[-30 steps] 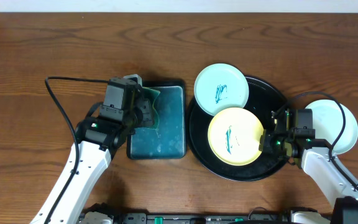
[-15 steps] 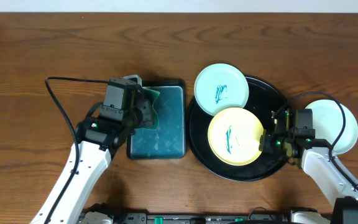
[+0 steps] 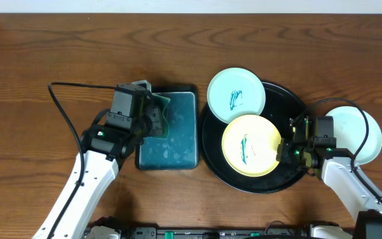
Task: Clean dirty plates on tray and stack at the side
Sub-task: 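Lift the sponge out of the soapy water with the left gripper, then lower the sponge back into the water tray with the left gripper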
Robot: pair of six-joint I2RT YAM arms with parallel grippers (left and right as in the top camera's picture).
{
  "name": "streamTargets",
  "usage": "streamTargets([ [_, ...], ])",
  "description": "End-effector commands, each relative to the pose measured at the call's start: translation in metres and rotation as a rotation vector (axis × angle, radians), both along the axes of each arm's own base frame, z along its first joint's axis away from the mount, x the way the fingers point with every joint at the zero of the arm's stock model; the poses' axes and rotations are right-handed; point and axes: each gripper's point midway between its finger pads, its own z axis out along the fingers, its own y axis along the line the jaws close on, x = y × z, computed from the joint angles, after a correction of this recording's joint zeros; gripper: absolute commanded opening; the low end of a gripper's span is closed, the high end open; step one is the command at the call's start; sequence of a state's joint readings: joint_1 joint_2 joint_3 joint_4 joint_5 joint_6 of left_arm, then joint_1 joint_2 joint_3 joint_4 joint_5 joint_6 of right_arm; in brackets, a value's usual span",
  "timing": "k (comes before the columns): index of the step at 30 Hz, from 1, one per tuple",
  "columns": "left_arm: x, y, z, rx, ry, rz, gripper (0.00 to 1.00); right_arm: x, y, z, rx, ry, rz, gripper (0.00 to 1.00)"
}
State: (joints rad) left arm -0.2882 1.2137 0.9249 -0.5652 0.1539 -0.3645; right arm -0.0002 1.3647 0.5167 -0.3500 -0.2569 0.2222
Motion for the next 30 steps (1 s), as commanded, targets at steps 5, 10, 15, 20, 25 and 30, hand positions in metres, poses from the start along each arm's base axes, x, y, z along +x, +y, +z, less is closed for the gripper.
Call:
streamTargets([
  [5, 0.003, 0.002, 0.010, 0.008, -0.032, -0.003, 0.08, -0.006, 0.000, -0.005, -0.024, 0.012, 0.021, 0.01],
  [10, 0.004, 0.002, 0.010, 0.009, -0.033, -0.003, 0.08, -0.006, 0.000, -0.005, -0.024, 0.012, 0.021, 0.01],
  [15, 0.007, 0.001, 0.012, 0.021, -0.057, -0.027, 0.08, -0.006, 0.000, -0.005, -0.024, 0.010, 0.021, 0.01],
  [20, 0.012, 0.001, 0.016, 0.063, -0.103, -0.086, 0.08, -0.006, 0.000, -0.005, -0.024, 0.009, 0.021, 0.01],
  [25, 0.017, 0.000, 0.021, 0.115, -0.157, -0.158, 0.08, -0.006, 0.000, -0.005, -0.024, 0.009, 0.021, 0.01],
  [30, 0.021, -0.001, 0.024, 0.151, -0.195, -0.208, 0.08, -0.006, 0.000, -0.005, -0.024, 0.009, 0.021, 0.01],
])
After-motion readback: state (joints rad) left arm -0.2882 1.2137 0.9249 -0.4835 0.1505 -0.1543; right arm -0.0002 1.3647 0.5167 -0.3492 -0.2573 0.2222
